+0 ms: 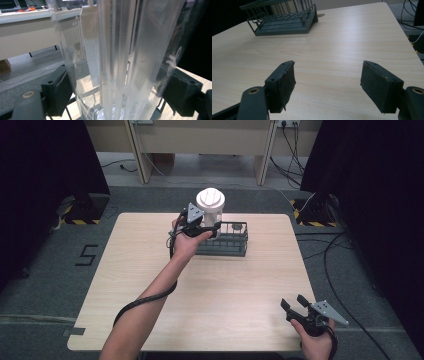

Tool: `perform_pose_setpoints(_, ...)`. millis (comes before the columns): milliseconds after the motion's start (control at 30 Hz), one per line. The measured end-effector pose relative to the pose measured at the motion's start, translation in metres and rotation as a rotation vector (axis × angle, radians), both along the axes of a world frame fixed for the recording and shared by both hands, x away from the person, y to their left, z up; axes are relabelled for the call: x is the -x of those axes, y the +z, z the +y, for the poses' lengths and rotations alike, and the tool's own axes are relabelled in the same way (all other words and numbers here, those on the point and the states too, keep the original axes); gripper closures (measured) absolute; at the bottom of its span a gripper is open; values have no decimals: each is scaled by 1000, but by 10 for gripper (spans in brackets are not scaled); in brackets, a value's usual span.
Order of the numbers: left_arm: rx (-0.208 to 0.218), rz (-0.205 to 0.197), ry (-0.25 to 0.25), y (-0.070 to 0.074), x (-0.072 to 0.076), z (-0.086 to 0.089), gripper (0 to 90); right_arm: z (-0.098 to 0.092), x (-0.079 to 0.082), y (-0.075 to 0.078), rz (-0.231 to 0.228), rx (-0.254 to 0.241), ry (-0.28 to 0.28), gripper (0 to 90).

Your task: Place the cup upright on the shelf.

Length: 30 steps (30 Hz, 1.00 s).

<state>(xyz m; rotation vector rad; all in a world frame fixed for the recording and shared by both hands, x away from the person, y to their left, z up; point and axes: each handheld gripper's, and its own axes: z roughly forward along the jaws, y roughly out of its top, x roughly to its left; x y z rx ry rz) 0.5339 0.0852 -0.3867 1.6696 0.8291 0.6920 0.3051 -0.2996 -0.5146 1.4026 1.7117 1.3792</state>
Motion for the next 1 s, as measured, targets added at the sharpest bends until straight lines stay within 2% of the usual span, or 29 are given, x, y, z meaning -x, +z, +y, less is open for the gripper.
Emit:
perform_pose_setpoints(600, 1, 11, 6, -2, -14, -14, 178, -1, 0, 0, 1, 0, 3, 281)
perform_pose_setpoints(1000, 1, 34, 29, -15, -27, -23, 178, -1, -1, 0, 2, 0, 7, 280)
